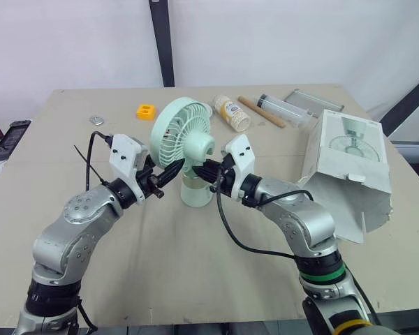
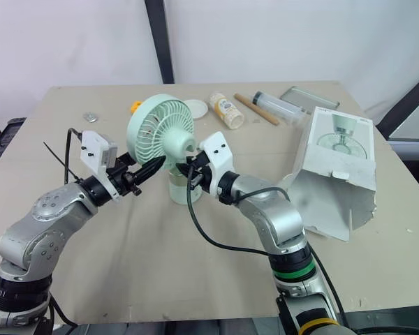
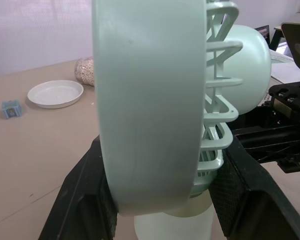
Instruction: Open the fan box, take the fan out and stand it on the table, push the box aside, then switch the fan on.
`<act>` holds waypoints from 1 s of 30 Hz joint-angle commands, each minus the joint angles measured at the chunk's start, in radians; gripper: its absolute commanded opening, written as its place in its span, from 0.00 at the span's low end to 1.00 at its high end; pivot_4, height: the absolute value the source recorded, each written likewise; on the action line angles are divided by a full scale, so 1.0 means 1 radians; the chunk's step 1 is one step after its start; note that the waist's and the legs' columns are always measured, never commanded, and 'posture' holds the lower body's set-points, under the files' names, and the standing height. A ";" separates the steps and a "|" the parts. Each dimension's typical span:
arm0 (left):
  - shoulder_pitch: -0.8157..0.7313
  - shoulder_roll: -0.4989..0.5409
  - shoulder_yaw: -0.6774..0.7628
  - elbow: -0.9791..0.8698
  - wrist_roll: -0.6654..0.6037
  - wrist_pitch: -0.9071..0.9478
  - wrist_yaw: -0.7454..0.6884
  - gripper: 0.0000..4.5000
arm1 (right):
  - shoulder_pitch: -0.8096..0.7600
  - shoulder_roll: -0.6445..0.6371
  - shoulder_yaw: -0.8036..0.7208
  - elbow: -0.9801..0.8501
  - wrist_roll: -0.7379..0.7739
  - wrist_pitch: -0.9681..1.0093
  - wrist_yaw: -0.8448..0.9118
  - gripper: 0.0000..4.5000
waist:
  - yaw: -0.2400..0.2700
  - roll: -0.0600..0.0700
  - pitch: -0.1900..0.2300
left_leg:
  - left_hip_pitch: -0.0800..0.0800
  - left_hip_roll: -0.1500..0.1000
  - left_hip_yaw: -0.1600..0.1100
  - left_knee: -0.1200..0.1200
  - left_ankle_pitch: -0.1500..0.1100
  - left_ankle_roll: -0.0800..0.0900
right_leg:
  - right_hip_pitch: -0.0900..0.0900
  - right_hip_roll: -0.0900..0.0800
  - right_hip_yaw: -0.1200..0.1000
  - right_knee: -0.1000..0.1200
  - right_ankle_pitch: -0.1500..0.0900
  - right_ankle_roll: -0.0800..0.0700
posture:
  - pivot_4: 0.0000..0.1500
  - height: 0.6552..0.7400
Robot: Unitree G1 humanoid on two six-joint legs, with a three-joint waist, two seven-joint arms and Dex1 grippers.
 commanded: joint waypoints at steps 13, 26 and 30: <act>0.036 -0.049 -0.005 -0.001 -0.053 -0.002 -0.044 0.54 | 0.009 0.002 0.010 -0.004 -0.011 -0.009 -0.003 0.09 | 0.001 0.000 0.000 | 0.000 0.000 0.000 0.000 0.000 0.000 | 0.000 0.000 0.000 0.000 0.000 0.000 | 1.00 1.00; 0.031 -0.056 -0.048 0.004 0.058 -0.132 -0.056 0.54 | 0.020 -0.002 0.010 -0.014 -0.012 -0.005 -0.005 0.09 | 0.001 0.000 -0.001 | 0.000 0.000 0.000 0.000 0.000 0.000 | 0.000 0.000 0.000 0.000 0.000 0.000 | 1.00 1.00; 0.041 -0.057 -0.048 0.008 0.062 -0.134 -0.064 0.49 | 0.023 -0.001 0.011 -0.018 -0.011 -0.002 -0.007 0.09 | 0.001 0.000 -0.001 | 0.000 0.000 0.000 0.000 0.000 0.000 | 0.000 0.000 0.000 0.000 0.000 0.000 | 1.00 1.00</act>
